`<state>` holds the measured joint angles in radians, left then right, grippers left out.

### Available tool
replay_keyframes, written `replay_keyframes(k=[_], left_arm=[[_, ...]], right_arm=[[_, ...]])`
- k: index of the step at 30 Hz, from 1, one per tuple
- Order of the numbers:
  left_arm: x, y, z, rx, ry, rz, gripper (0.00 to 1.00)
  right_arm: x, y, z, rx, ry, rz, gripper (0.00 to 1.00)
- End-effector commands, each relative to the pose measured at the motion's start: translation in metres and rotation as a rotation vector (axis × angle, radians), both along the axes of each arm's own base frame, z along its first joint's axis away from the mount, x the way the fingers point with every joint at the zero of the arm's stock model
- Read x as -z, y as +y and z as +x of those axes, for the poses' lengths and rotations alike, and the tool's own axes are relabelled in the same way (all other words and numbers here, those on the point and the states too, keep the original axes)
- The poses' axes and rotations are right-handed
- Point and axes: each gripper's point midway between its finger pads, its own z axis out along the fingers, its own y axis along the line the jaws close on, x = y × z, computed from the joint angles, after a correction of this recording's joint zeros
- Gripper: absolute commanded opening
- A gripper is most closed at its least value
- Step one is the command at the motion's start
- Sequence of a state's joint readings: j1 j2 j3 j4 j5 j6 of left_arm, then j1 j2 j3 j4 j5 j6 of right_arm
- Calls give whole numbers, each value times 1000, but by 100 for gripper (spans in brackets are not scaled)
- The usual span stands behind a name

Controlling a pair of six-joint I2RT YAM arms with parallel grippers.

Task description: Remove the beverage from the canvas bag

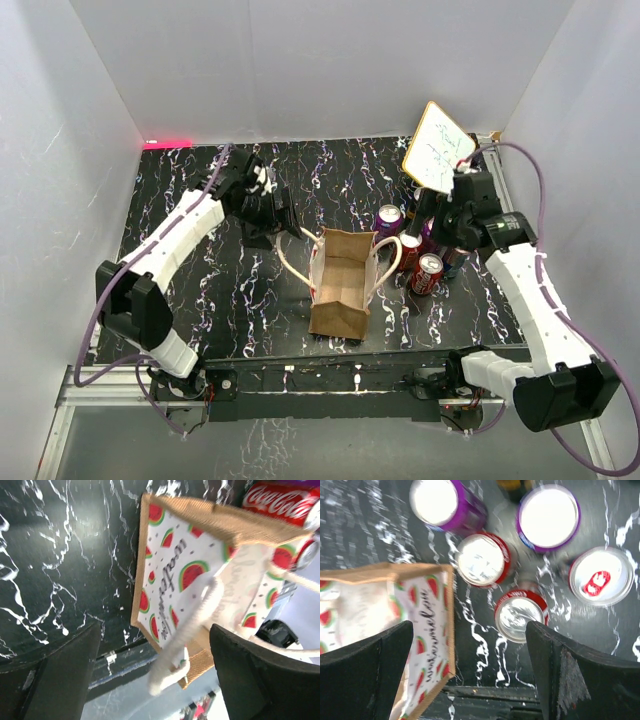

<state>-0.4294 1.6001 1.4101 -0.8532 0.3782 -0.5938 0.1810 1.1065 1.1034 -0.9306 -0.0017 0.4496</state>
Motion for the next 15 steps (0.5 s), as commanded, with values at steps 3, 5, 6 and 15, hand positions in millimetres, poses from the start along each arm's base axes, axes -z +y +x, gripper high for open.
replay_keyframes(k=[3,5,6,15], left_arm=[[-94,12,20,-6,-298,7,91],[-122,16,24,-21,-383,1,94],[-135,18,26,-30,-425,-1,95],[-266,70,11,-234,-896,-31,97]], right_arm=[[-109,20,15,-212,-237,23,99],[-146,29,14,-289,-321,42,99],[-167,35,11,-336,-369,53,99],[-304,61,-40,-510,-743,178,99]])
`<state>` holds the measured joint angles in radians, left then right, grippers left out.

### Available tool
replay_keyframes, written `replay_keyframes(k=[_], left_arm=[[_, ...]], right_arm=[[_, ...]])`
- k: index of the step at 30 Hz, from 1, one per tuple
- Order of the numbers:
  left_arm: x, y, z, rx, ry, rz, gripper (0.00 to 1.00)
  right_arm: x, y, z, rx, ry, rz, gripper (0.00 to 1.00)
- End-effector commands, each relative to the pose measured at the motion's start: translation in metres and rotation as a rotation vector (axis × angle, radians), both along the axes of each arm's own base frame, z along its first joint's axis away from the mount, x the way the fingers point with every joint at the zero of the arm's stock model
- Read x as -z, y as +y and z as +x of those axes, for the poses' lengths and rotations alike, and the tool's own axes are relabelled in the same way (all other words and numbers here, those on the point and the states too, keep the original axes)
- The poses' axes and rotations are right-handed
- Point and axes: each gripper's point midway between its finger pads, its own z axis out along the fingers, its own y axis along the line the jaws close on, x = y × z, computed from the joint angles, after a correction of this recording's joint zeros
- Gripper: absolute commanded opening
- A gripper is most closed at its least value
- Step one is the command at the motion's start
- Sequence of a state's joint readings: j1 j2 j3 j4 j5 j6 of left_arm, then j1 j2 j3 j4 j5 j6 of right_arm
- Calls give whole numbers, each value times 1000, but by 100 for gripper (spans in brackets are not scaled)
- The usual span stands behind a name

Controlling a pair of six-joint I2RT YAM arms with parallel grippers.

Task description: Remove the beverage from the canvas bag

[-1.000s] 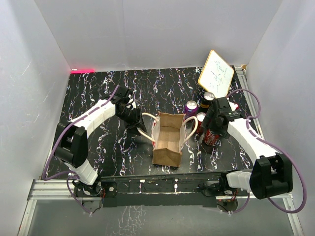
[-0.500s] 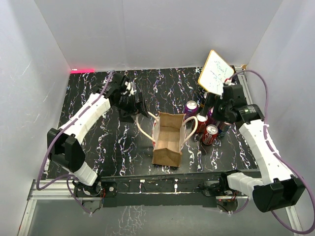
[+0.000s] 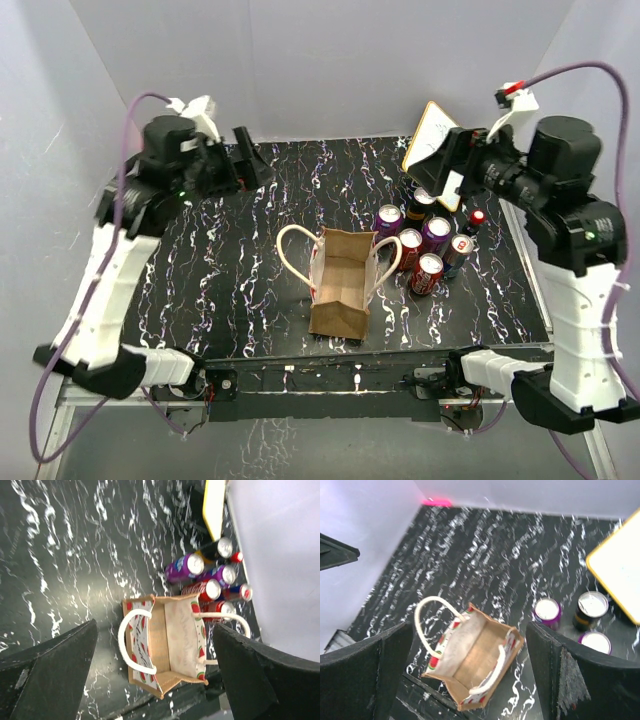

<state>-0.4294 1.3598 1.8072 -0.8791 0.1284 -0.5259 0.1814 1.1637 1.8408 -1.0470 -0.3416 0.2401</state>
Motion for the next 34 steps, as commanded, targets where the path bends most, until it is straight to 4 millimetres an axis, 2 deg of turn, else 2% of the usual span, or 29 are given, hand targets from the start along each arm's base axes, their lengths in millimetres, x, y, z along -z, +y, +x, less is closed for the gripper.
replay_keyframes(k=[1,4,8,11,16,24,34], left_arm=[[-71,45,-20,-164,-271,-21,97],[-93,62,-33,-216,-385,-46,97],[-110,82,-45,-279,-471,-49,97],[-116,94,-50,-326,-495,-38,97],[-109,105,-46,-394,-477,-15,97],[-100,103,-36,-401,-453,7,97],[-97,102,-31,-402,-445,29,97]], right_arm=[[-60,13,-42,-123,-181,64,99],[-74,13,-57,-122,-216,111,99],[-88,5,-71,-69,-269,164,99],[-83,-3,-70,-8,-244,180,99],[-64,-10,-59,63,-153,175,99],[-44,-26,-44,180,-81,137,99],[-39,-34,-38,210,-79,79,99]])
